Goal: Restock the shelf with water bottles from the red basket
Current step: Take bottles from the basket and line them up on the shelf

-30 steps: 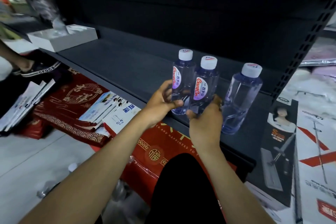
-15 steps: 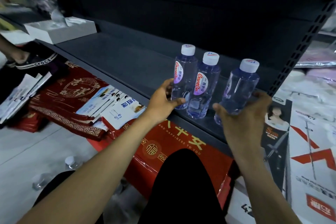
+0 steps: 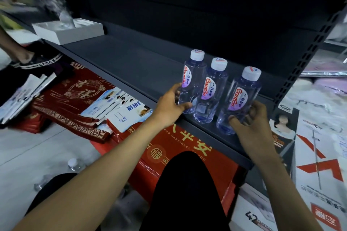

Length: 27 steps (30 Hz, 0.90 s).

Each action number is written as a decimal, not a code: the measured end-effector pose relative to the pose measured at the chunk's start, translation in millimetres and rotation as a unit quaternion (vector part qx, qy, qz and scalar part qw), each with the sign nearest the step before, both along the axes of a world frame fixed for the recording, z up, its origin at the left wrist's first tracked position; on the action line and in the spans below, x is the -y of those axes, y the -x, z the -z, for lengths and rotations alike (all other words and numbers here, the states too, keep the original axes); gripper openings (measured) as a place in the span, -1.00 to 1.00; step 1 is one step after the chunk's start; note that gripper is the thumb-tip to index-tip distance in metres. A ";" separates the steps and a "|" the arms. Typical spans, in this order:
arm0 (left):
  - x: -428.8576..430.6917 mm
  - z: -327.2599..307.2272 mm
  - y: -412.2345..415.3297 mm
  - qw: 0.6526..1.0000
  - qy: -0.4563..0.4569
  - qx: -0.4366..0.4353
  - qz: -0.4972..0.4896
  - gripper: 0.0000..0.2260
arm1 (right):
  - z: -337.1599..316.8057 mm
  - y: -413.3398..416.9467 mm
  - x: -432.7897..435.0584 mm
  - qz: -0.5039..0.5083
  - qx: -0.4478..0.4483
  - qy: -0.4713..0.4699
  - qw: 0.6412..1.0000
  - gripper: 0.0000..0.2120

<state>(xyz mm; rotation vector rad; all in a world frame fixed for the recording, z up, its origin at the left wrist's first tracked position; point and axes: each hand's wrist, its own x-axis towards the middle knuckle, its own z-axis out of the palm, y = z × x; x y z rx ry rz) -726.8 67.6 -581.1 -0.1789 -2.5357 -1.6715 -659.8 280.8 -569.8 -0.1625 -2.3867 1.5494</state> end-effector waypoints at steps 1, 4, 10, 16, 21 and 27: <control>1.4 -1.1 -2.0 1.000 0.016 0.002 0.004 -0.47 | -2.6 -7.5 3.0 0.009 0.000 0.013 1.000 -0.32; 14.0 -5.8 -14.9 0.993 0.116 -0.024 -0.009 -0.35 | -8.4 -37.1 14.1 0.099 -0.044 0.013 0.994 -0.39; 79.2 -17.2 -74.7 0.897 0.400 -0.133 -0.133 -0.40 | -11.0 -70.5 88.5 0.037 -0.117 -0.128 0.984 -0.54; 173.8 -16.1 -163.4 0.815 0.509 -0.103 -0.257 -0.42 | -1.7 -74.0 203.3 -0.173 -0.116 -0.243 0.947 -0.59; 266.2 -9.0 -274.6 0.758 0.524 -0.030 -0.388 -0.48 | 4.0 -104.2 308.8 -0.370 -0.134 -0.286 0.874 -0.62; 345.2 30.4 -451.6 0.679 0.482 0.184 -0.522 -0.48 | 10.4 -188.3 437.4 -0.567 -0.178 -0.274 0.756 -0.64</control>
